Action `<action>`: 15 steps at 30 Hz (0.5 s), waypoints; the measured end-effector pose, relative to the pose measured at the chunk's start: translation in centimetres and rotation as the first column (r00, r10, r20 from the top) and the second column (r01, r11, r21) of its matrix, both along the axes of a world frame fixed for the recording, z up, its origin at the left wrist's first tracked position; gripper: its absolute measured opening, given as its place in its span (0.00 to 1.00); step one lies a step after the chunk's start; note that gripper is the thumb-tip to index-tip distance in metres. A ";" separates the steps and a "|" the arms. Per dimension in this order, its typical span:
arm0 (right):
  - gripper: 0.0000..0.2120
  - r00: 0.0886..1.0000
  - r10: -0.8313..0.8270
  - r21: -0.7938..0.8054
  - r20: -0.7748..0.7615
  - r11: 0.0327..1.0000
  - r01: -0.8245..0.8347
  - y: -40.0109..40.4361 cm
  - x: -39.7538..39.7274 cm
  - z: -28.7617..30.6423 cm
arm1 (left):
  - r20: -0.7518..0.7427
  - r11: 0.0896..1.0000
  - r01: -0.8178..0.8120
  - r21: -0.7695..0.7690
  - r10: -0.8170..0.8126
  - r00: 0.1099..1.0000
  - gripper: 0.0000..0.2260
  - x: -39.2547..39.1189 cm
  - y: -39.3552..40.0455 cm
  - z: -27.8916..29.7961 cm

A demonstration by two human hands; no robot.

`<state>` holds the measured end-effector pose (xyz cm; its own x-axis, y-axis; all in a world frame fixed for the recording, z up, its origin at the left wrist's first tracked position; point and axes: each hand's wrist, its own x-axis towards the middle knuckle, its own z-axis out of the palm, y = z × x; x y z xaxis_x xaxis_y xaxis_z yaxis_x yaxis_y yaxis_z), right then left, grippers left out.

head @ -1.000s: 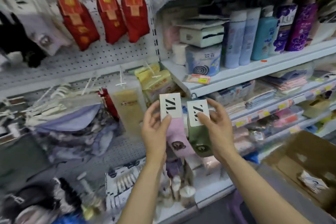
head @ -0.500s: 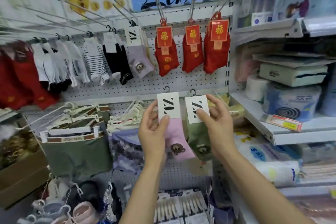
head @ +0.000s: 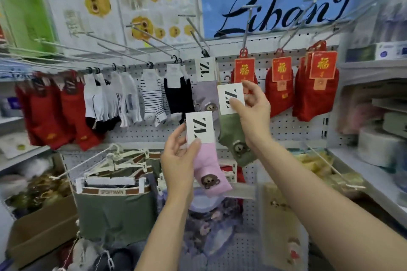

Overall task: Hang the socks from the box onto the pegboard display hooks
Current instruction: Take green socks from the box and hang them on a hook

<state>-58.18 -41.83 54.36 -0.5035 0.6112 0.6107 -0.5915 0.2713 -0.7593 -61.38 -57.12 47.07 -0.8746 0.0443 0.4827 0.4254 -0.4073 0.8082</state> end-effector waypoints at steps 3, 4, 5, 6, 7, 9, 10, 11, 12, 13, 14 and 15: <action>0.22 0.997 -0.076 0.024 -0.016 0.997 0.076 0.1 -4.3 2.8 | -0.007 0.999 0.027 -0.026 -0.027 1.000 0.20 -3.4 -0.4 0.7; 0.21 0.995 -0.097 0.027 -0.024 0.995 0.098 0.2 -5.6 3.7 | -0.011 0.999 0.037 -0.034 -0.037 0.999 0.20 -4.6 -0.6 0.8; 0.21 0.993 -0.116 0.028 -0.037 0.993 0.117 0.2 -6.8 4.6 | -0.018 0.998 0.048 -0.042 -0.049 0.999 0.20 -5.7 -0.8 1.0; 0.20 0.990 -0.134 0.028 -0.050 0.990 0.136 0.3 -7.9 5.3 | -0.022 0.997 0.057 -0.047 -0.058 0.998 0.20 -6.8 -1.1 1.2; 0.21 0.987 -0.151 0.024 -0.062 0.988 0.153 0.3 -8.9 6.0 | -0.023 0.997 0.069 -0.047 -0.070 0.997 0.19 -7.8 -1.3 1.4; 0.21 0.977 -0.202 0.021 -0.073 0.979 0.204 0.4 -10.8 6.8 | -0.028 0.994 0.096 -0.053 -0.097 0.995 0.19 -9.5 -1.7 1.8; 0.21 0.970 -0.231 0.024 -0.081 0.972 0.233 0.5 -11.5 7.0 | -0.033 0.992 0.107 -0.064 -0.110 0.993 0.19 -10.2 -1.9 1.9; 0.22 0.963 -0.258 0.023 -0.084 0.965 0.260 0.6 -12.2 7.2 | -0.036 0.990 0.118 -0.078 -0.121 0.992 0.19 -10.9 -1.9 2.0; 0.22 0.958 -0.273 0.019 -0.094 0.961 0.276 0.7 -12.8 7.3 | -0.040 0.988 0.128 -0.088 -0.132 0.990 0.19 -11.5 -1.9 2.1; 0.22 0.955 -0.279 0.017 -0.100 0.959 0.282 0.8 -13.2 7.4 | -0.045 0.986 0.135 -0.095 -0.140 0.989 0.19 -12.1 -1.9 2.1; 0.22 0.953 -0.282 0.019 -0.107 0.958 0.286 0.8 -13.5 7.4 | -0.048 0.985 0.141 -0.098 -0.147 0.988 0.19 -12.5 -1.8 2.2; 0.22 0.953 -0.283 0.024 -0.108 0.958 0.287 0.9 -13.8 7.4 | -0.052 0.984 0.148 -0.101 -0.154 0.987 0.19 -12.9 -1.7 2.2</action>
<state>-71.98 -40.96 61.77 -0.2454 0.6948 0.6761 -0.5596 0.4680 -0.6840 -74.28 -58.79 49.31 -0.8243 0.2222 0.5208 0.4134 -0.3922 0.8217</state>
